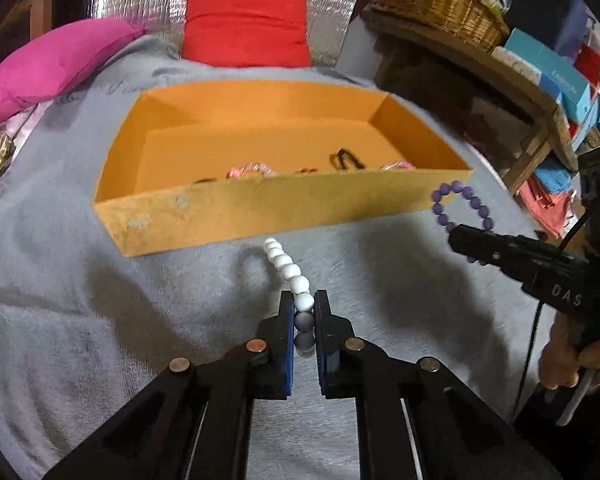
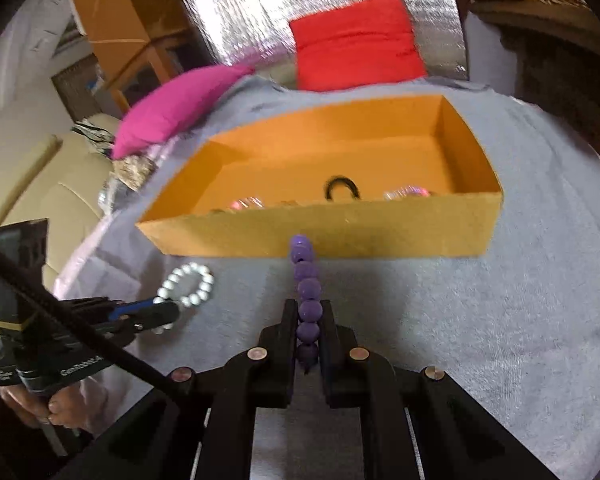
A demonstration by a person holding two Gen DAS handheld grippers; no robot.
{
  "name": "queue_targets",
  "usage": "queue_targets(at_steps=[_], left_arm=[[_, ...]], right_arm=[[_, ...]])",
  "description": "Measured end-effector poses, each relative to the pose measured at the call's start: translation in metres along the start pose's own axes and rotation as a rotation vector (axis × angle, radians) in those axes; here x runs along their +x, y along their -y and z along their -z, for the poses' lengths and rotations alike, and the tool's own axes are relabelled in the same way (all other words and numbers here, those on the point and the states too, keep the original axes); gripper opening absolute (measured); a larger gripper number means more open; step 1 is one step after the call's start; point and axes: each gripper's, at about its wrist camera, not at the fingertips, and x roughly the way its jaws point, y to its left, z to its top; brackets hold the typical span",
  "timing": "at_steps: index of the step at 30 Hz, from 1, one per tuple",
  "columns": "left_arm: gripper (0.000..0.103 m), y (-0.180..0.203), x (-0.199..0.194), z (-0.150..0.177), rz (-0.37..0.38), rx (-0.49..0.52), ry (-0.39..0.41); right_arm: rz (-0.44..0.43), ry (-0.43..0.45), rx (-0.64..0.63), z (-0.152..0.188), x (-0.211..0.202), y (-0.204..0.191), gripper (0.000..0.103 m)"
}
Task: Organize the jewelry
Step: 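Lift both bracelets and carry them over the orange box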
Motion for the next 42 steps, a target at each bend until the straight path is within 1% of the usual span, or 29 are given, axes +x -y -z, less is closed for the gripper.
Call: queue_targets(at_steps=[5, 8, 10, 13, 15, 20, 21, 28, 34, 42], left_arm=[[0.01, 0.004, -0.019, -0.003, 0.027, 0.007, 0.05], [0.01, 0.003, -0.03, -0.008, 0.028, 0.005, 0.086], [0.01, -0.001, -0.041, -0.012, 0.021, -0.004, 0.129], [0.01, -0.009, -0.051, -0.02, -0.011, -0.019, 0.185], [0.01, -0.012, -0.055, -0.027, -0.046, -0.022, 0.216], [0.01, -0.015, -0.053, -0.044, -0.136, -0.013, 0.269], [0.01, -0.015, -0.05, -0.049, -0.165, -0.01, 0.277], [0.01, -0.021, -0.025, -0.073, -0.25, -0.018, 0.289], [0.01, -0.031, -0.005, -0.085, -0.312, -0.031, 0.277], [0.01, -0.042, 0.016, -0.092, -0.369, -0.028, 0.248]], right_arm=[[-0.044, 0.05, -0.021, -0.005, -0.006, -0.011, 0.01], [-0.065, 0.092, -0.023, -0.011, -0.012, -0.018, 0.01], [-0.075, 0.119, -0.023, -0.014, -0.016, -0.021, 0.01], [-0.084, 0.153, -0.025, -0.022, -0.018, -0.027, 0.01], [-0.085, 0.168, -0.024, -0.029, -0.016, -0.031, 0.01], [-0.08, 0.201, -0.005, -0.045, -0.009, -0.033, 0.01], [-0.081, 0.208, -0.001, -0.049, -0.007, -0.033, 0.01], [-0.085, 0.238, 0.058, -0.071, 0.009, -0.03, 0.01], [-0.07, 0.256, 0.053, -0.088, 0.026, -0.032, 0.01], [-0.036, 0.23, 0.071, -0.107, 0.056, -0.024, 0.01]])
